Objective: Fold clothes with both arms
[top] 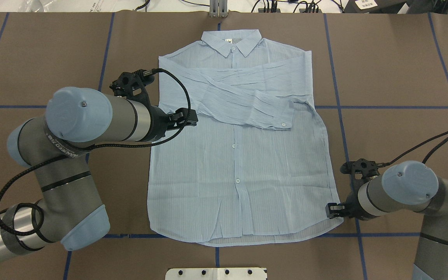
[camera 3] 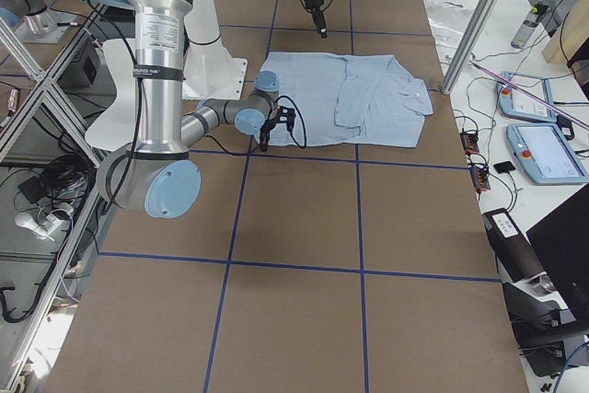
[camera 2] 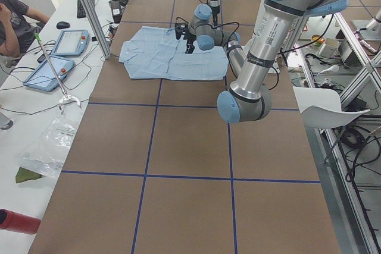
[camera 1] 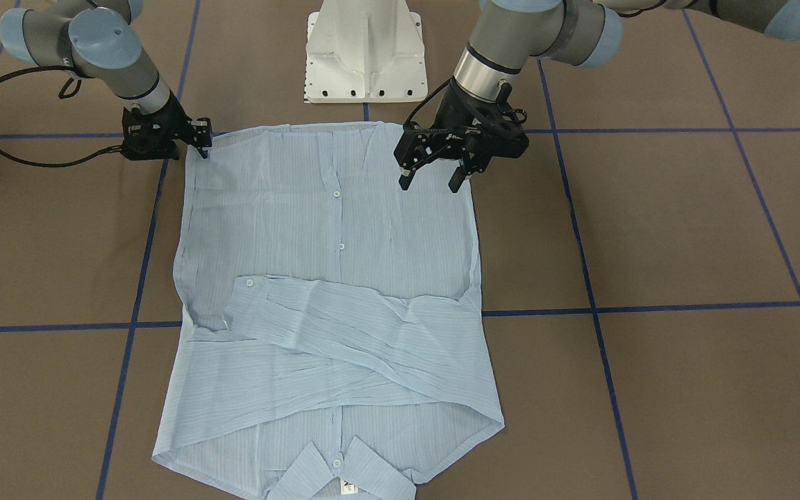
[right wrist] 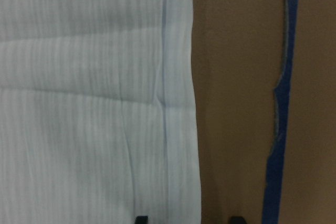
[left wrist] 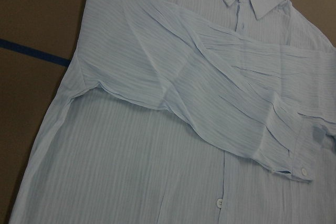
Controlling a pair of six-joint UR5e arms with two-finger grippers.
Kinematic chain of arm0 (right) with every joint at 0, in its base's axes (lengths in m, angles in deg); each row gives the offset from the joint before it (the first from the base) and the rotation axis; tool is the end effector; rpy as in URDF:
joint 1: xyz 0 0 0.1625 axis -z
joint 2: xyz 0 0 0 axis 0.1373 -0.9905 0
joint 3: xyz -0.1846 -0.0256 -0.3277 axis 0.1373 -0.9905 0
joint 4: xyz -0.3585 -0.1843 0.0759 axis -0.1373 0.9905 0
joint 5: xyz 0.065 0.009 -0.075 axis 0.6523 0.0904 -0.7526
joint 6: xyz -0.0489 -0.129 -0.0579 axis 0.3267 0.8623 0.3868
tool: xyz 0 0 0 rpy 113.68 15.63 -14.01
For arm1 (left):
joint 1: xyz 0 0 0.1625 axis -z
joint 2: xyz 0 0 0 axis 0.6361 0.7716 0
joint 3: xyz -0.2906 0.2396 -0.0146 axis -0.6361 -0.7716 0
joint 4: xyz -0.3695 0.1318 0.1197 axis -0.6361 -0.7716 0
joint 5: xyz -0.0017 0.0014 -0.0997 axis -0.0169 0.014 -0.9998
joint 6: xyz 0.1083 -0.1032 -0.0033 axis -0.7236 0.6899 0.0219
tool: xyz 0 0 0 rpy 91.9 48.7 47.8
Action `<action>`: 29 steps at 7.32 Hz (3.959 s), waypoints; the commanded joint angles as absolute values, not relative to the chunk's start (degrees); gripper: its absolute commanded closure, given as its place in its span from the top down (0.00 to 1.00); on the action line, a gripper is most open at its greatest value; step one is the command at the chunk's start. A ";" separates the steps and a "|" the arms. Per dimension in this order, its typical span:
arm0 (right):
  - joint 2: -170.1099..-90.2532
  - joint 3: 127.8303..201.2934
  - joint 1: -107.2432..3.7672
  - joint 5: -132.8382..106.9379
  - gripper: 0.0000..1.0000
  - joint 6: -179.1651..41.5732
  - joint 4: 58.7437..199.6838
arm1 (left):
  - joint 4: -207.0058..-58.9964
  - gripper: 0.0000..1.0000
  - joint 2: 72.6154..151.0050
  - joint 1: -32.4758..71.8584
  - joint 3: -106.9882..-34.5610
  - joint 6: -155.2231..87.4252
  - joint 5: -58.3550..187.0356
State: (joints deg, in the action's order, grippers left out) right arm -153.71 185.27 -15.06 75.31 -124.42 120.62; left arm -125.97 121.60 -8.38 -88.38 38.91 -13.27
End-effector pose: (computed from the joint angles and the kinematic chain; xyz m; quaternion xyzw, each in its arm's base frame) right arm -0.4382 -0.2714 0.4410 -0.0383 -0.3912 -0.0257 0.9192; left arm 0.4737 -0.4139 0.1682 0.0958 0.5474 -0.1627 0.8153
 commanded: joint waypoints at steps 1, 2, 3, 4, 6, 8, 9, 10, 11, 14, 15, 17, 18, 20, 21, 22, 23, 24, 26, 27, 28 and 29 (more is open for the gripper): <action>-154.41 185.65 -14.96 75.91 0.61 -124.45 120.58 | -125.97 0.95 121.57 -8.39 -88.44 38.91 -13.18; -154.50 185.65 -14.96 76.17 0.61 -124.45 120.58 | -125.88 0.95 121.48 -8.39 -88.44 38.91 -13.18; -154.50 185.65 -14.96 76.35 0.61 -124.45 120.58 | -125.88 0.95 121.48 -8.39 -88.44 38.91 -13.18; -154.42 185.47 -14.78 76.35 0.61 -124.45 120.58 | -125.97 0.95 121.48 -8.39 -88.44 38.91 -13.18; -154.07 185.39 -14.69 77.48 0.59 -124.71 120.58 | -125.88 0.95 121.48 -8.30 -88.44 38.91 -13.18; -154.15 185.39 -14.69 77.67 0.40 -124.89 120.58 | -125.88 0.95 121.48 -8.30 -88.44 38.91 -13.18; -154.24 185.39 -14.78 77.67 0.31 -124.89 120.58 | -125.97 0.95 121.48 -8.30 -88.44 38.91 -13.18; -154.33 185.39 -14.78 77.67 0.31 -124.89 120.50 | -125.88 0.95 121.48 -8.30 -88.44 38.91 -13.18; -154.50 185.39 -14.78 77.67 0.31 -124.89 120.58 | -125.88 0.95 121.48 -8.30 -88.44 38.91 -13.18; -154.50 185.21 -14.78 77.67 0.25 -124.89 120.67 | -125.88 0.95 121.40 -8.30 -88.44 38.91 -13.09; -154.42 185.30 -14.78 77.67 0.18 -124.89 120.67 | -125.97 0.95 120.61 -8.39 -88.44 38.91 -13.09; -153.89 185.65 -14.78 77.67 0.00 -125.41 120.67 | -125.97 0.94 120.52 -8.39 -88.44 38.91 -13.09; -153.72 186.17 -14.96 77.67 0.00 -126.03 120.76 | -125.97 0.94 119.91 -8.39 -88.44 38.82 -13.09; -153.63 187.23 -15.83 77.84 0.00 -126.04 120.93 | -125.88 0.93 117.11 -8.74 -90.18 39.00 -13.27; -153.54 187.67 -16.36 77.93 0.00 -126.04 120.93 | -125.97 0.93 113.09 -10.22 -92.46 39.69 -13.27; -153.54 187.93 -16.80 77.93 0.00 -126.04 120.85 | -125.97 0.91 109.57 -13.28 -94.13 40.66 -13.09; -153.45 187.93 -17.24 77.85 0.00 -126.04 120.76 | -125.88 0.91 108.14 -16.45 -94.67 43.63 -12.92; -153.45 187.93 -17.77 77.85 0.00 -126.04 120.58 | -124.84 0.91 107.95 -20.31 -94.33 46.61 -12.65; -153.45 188.37 -17.77 77.76 0.00 -126.04 120.58 | -117.81 0.88 109.08 -24.90 -94.42 47.43 -10.47; -153.45 188.55 -17.77 77.76 0.00 -126.04 120.58 | -117.71 0.88 108.83 -26.13 -94.07 47.52 -10.45; -153.45 188.64 -17.86 77.76 0.00 -126.04 120.58 | -117.53 0.85 108.74 -26.23 -93.89 47.44 -10.45; -153.45 188.64 -18.03 77.76 0.00 -126.04 120.67 | -116.84 0.78 108.83 -26.84 -93.71 47.44 -10.45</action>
